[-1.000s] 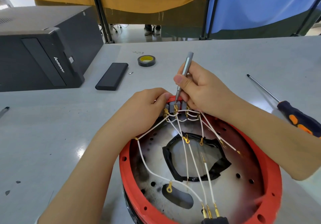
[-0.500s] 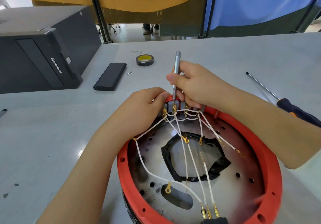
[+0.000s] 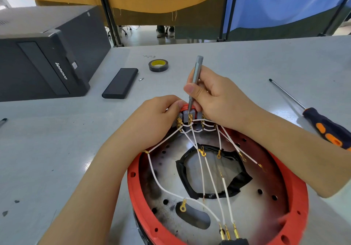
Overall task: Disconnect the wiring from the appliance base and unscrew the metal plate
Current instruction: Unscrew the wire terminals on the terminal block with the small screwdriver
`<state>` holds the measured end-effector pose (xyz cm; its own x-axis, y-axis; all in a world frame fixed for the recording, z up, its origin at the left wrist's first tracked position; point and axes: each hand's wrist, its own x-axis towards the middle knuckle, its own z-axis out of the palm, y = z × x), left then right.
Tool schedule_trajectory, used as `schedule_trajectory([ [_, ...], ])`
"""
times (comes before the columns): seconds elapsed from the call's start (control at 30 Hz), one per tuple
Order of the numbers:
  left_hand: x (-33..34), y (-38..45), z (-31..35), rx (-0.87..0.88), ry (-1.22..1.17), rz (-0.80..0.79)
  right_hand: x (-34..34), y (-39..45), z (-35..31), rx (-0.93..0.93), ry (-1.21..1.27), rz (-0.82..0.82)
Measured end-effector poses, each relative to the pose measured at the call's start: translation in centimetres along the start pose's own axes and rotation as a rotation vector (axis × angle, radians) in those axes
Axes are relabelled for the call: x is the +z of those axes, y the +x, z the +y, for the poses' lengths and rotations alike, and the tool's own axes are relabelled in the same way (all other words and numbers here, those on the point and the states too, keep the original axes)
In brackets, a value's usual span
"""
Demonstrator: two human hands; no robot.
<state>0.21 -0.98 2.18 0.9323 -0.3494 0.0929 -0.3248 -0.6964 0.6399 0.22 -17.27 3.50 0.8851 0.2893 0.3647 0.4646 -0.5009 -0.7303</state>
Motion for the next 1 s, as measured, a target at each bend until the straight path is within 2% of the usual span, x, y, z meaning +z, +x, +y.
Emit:
schedule_trajectory([
  [0.37, 0.0, 0.0, 0.3, -0.02, -0.002, -0.006, 0.0, 1.6, 0.0, 0.224, -0.055, -0.041],
  [0.5, 0.0, 0.0, 0.3, -0.019, 0.002, -0.008, 0.1, 1.6, 0.1, 0.23, -0.031, -0.026],
  [0.67, -0.1, 0.0, 0.2, -0.01, 0.011, 0.003, 0.0, 0.5, 0.3, 0.134, 0.089, 0.054],
  [0.8, 0.0, 0.0, 0.2, -0.01, 0.007, 0.007, 0.1, 0.3, 0.2, 0.074, -0.011, 0.043],
  [1.0, 0.0, 0.0, 0.3, -0.015, 0.01, 0.0, -0.1, 1.2, -0.1, 0.192, -0.037, -0.013],
])
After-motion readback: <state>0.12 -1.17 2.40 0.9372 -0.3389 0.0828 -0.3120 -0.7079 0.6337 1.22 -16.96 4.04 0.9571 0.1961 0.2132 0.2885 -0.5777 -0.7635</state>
